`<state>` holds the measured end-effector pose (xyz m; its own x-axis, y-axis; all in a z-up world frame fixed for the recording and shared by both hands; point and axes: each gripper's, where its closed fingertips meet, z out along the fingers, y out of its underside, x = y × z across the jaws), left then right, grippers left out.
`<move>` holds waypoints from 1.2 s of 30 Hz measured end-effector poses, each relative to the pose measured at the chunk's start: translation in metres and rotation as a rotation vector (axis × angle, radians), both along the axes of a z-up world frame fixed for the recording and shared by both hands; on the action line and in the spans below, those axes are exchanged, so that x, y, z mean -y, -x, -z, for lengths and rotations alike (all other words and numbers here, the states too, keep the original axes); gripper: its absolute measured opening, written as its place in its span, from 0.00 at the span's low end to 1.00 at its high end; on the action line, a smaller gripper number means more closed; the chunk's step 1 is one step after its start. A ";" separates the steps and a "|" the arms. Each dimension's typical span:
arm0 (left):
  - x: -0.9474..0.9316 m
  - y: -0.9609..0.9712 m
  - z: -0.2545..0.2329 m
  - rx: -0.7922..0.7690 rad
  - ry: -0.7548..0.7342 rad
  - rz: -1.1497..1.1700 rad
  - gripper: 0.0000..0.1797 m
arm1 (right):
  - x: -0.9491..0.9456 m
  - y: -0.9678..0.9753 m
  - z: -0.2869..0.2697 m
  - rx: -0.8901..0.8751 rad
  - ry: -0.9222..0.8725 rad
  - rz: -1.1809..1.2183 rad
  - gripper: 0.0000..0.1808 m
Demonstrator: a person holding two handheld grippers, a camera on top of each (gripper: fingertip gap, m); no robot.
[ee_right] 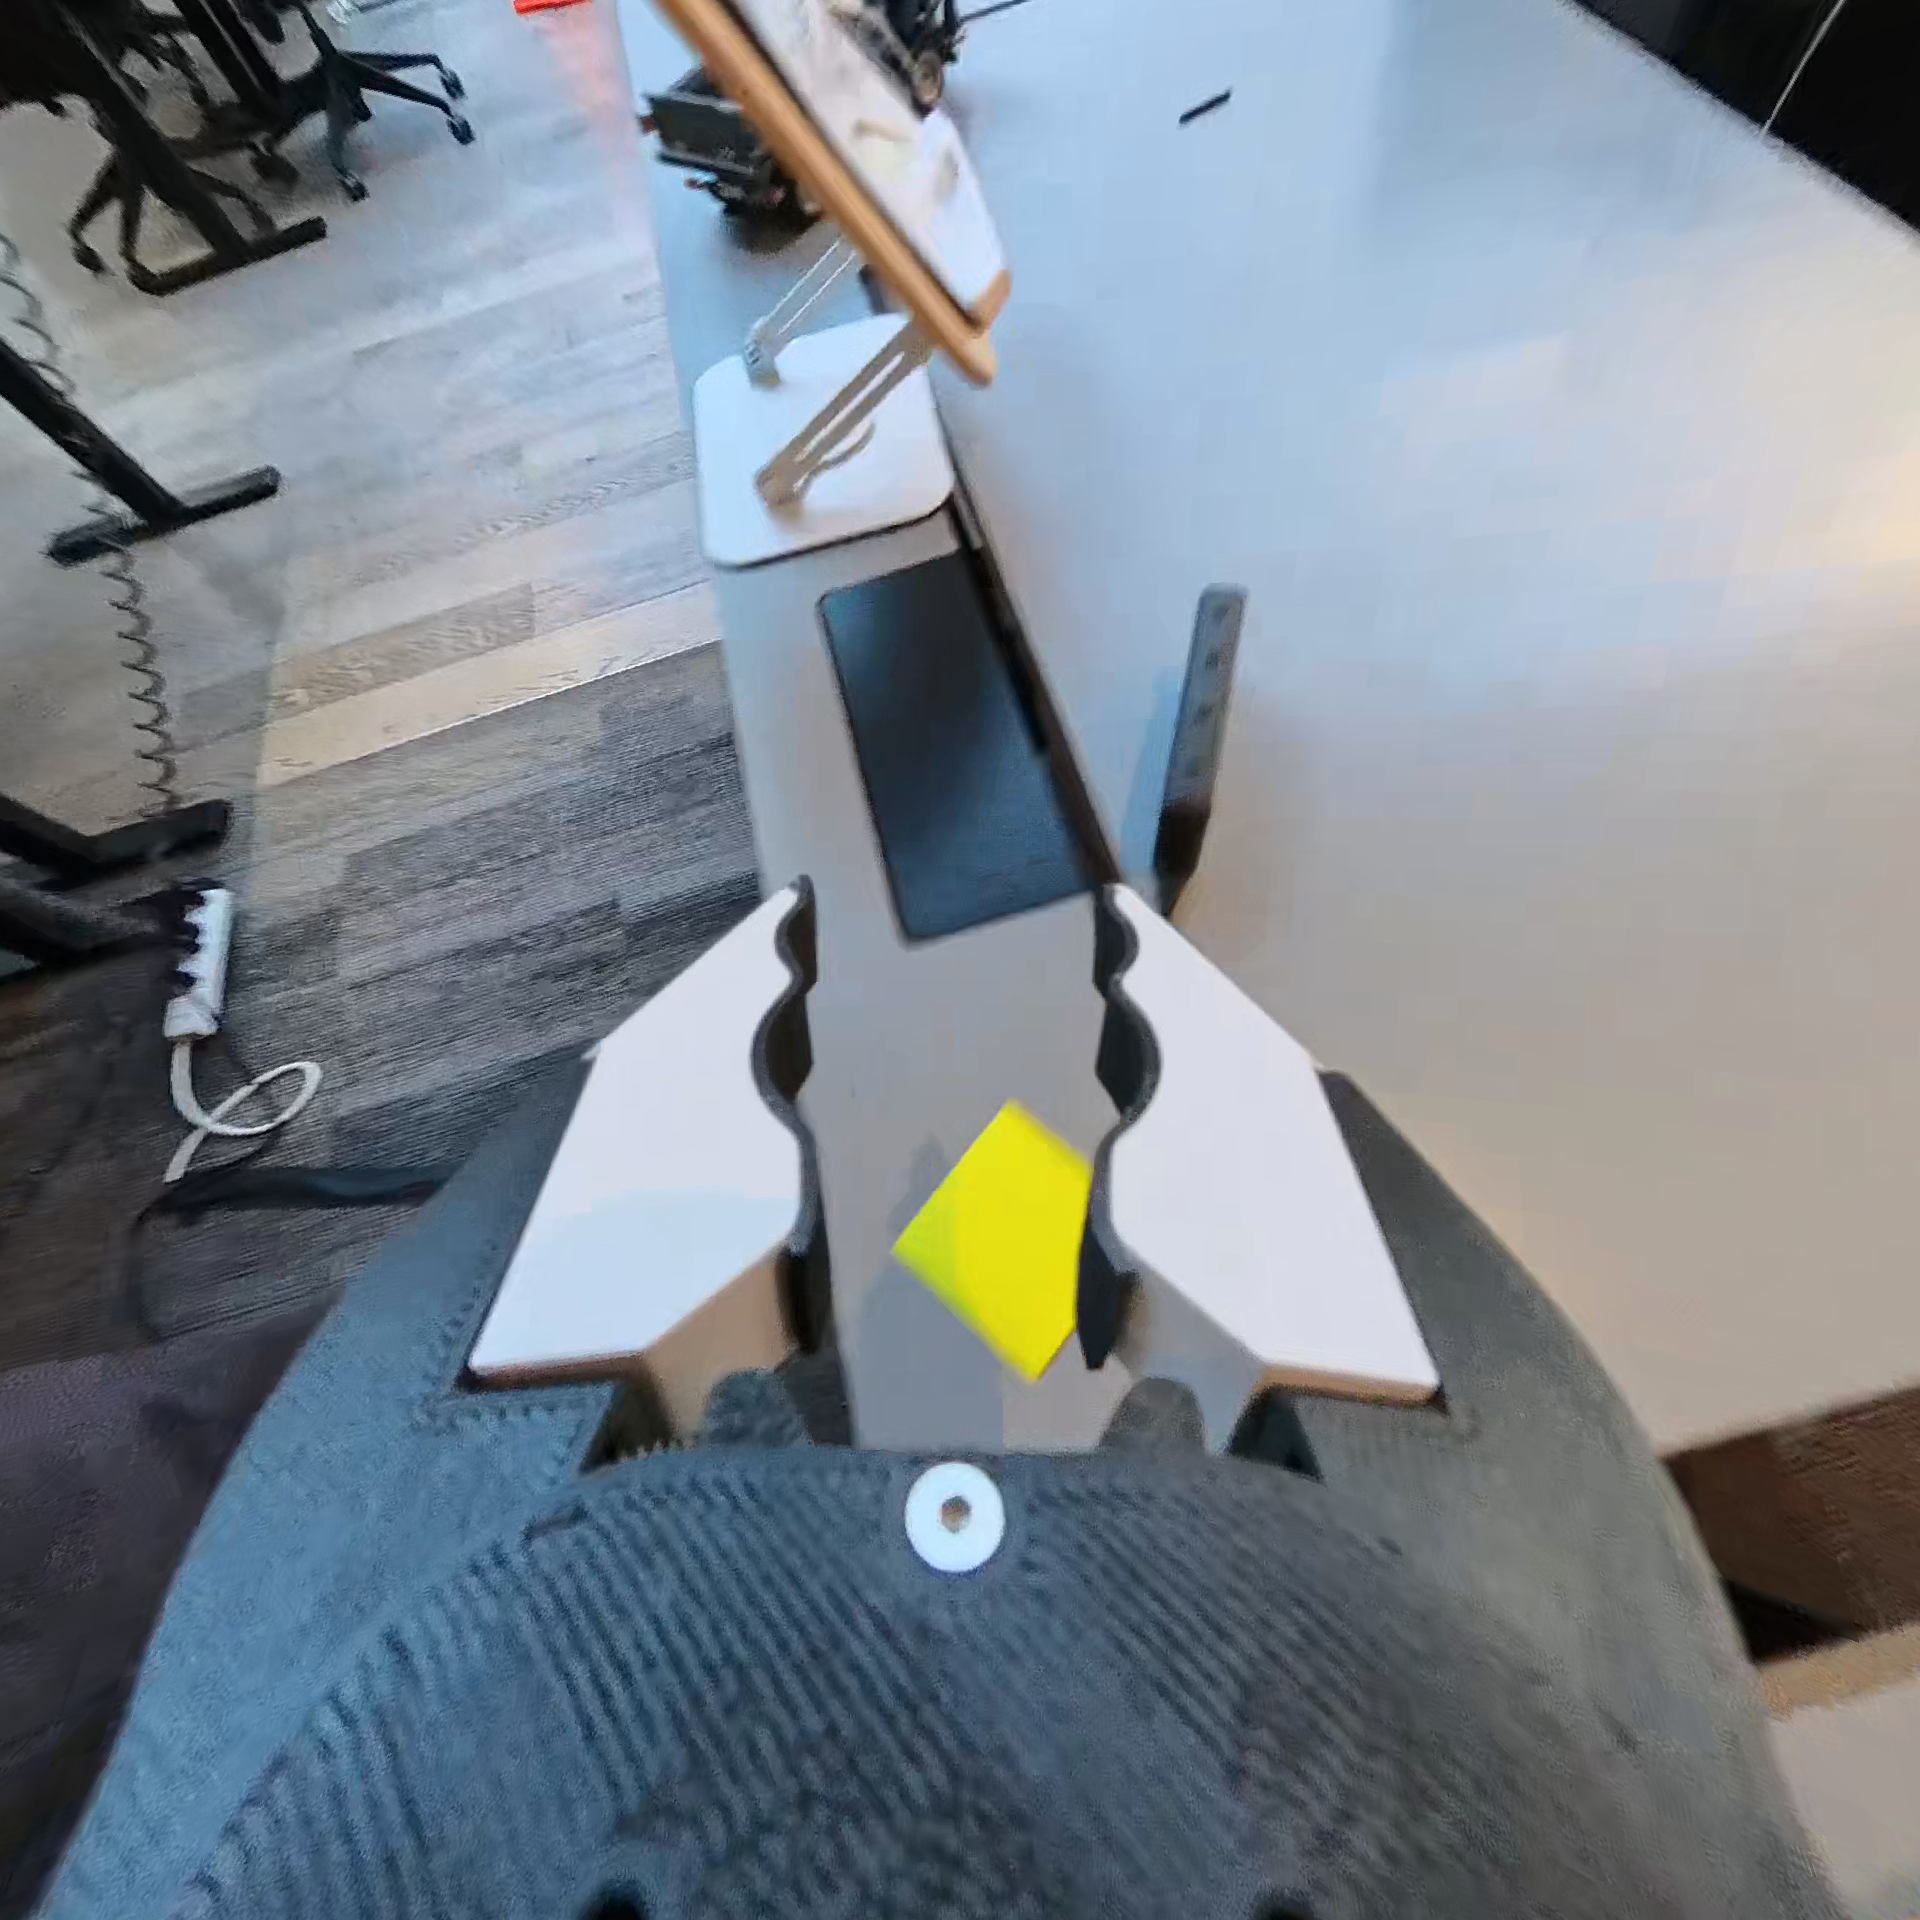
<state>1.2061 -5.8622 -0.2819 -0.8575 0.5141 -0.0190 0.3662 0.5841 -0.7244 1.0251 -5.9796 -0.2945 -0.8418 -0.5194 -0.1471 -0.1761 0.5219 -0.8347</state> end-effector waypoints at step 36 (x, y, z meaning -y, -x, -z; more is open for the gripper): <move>0.269 -0.230 0.100 -0.117 -0.358 0.398 0.42 | 0.189 -0.022 0.180 -0.577 -0.681 -0.017 0.13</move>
<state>1.4363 -6.1309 -0.3815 -0.5810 0.7564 0.3005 0.5383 0.6340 -0.5552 1.0472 -6.1687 -0.4744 -0.8734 -0.4867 0.0161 -0.4848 0.8658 -0.1238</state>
